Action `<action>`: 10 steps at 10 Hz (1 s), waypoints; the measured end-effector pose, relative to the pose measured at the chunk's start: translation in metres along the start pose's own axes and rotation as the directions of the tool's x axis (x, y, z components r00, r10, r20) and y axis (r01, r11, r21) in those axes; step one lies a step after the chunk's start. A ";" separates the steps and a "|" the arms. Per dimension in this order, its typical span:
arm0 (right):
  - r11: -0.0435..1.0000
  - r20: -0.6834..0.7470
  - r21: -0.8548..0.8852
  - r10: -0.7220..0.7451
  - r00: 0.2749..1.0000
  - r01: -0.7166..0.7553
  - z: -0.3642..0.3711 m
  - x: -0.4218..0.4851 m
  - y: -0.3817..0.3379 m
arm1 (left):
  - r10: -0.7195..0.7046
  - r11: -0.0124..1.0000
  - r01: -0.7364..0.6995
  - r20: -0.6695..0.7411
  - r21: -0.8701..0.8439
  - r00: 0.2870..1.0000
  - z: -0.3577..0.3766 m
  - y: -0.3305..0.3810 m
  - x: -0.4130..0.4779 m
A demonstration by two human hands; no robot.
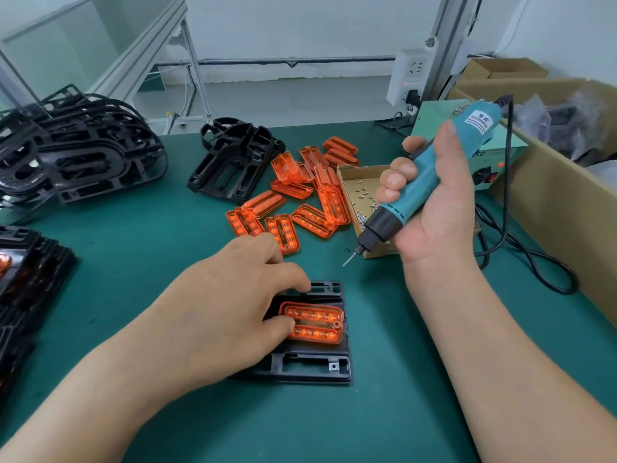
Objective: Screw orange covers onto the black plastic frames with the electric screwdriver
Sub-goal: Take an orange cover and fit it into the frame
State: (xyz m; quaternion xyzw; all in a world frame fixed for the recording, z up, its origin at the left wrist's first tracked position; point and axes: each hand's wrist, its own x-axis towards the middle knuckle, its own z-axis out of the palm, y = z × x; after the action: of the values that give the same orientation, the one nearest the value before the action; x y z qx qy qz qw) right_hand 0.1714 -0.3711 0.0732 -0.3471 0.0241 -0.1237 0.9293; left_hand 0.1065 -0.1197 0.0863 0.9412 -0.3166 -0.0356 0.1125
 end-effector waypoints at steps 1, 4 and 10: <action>1.000 -0.002 0.000 0.000 1.000 0.000 0.000 0.000 0.000 | 0.050 0.997 -0.046 0.064 -0.063 0.997 -0.002 -0.001 0.000; 1.000 0.008 -0.003 0.004 1.000 -0.004 0.000 0.000 0.000 | 0.090 0.993 -0.079 0.136 -0.087 0.987 0.007 -0.006 0.000; 1.000 0.001 -0.012 0.008 1.000 -0.008 0.001 -0.002 0.000 | 0.101 0.991 -0.090 0.116 -0.099 0.988 0.015 -0.009 0.005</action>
State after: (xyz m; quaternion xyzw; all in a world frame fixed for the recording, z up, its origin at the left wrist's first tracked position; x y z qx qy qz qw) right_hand 0.1694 -0.3701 0.0739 -0.3526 0.0255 -0.1197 0.9277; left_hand 0.1139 -0.1185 0.0699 0.9148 -0.3654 -0.1017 0.1388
